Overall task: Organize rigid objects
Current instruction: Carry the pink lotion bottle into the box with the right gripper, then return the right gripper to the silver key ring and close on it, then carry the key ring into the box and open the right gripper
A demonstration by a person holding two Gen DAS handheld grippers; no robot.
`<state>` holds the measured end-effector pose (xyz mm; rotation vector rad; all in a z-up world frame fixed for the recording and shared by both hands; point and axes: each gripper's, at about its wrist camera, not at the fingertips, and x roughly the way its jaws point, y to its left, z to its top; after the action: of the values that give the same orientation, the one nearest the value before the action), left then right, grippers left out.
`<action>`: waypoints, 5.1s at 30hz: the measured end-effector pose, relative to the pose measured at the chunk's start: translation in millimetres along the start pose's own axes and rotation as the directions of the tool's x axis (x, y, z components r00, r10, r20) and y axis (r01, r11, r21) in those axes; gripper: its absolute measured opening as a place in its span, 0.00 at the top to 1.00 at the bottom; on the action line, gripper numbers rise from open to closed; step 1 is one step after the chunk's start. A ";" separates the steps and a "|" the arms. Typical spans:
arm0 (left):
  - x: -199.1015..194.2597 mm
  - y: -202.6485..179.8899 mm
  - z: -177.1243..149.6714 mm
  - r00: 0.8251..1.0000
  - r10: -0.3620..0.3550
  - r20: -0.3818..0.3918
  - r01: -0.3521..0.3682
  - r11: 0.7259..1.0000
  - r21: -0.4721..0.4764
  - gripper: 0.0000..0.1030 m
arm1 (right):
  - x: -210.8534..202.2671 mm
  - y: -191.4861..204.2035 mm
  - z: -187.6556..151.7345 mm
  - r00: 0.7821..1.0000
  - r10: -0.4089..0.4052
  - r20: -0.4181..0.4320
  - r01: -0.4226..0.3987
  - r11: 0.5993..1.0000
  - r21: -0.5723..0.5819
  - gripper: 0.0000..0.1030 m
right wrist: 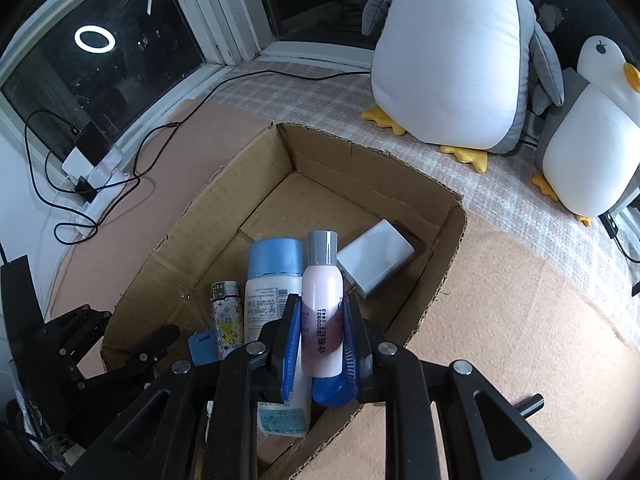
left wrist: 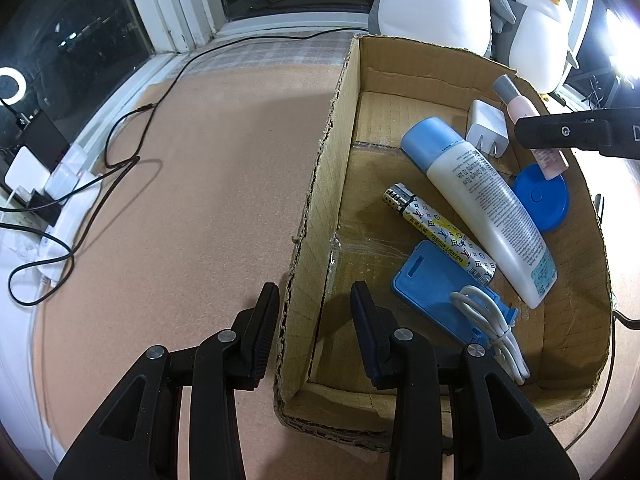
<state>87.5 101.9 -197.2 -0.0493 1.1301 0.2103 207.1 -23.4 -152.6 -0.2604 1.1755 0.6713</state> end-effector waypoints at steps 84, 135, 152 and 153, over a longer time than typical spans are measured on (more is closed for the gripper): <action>1.0 1.7 0.6 1.000 -0.004 -0.001 0.004 1.000 -0.011 0.65 | 20.5 -51.3 -64.7 0.995 -0.078 -0.063 0.069 0.989 -0.133 0.76; 1.0 1.1 0.9 1.000 -0.003 0.000 0.003 1.000 -0.010 0.65 | -75.1 42.9 -57.2 0.991 0.056 0.118 -0.022 0.962 -0.271 0.76; 0.7 0.6 0.7 1.000 -0.003 0.000 0.003 1.000 -0.010 0.65 | -36.7 55.8 -69.0 0.997 0.072 0.029 -0.062 0.965 -0.255 0.76; 0.7 0.6 0.7 1.000 -0.002 0.000 0.002 1.000 -0.010 0.65 | -35.7 56.0 -69.2 0.997 0.071 0.026 -0.062 0.965 -0.256 0.76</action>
<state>88.3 102.7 -197.6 -0.0596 1.1291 0.2138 112.4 -28.3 -138.1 -0.4260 1.0672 0.8850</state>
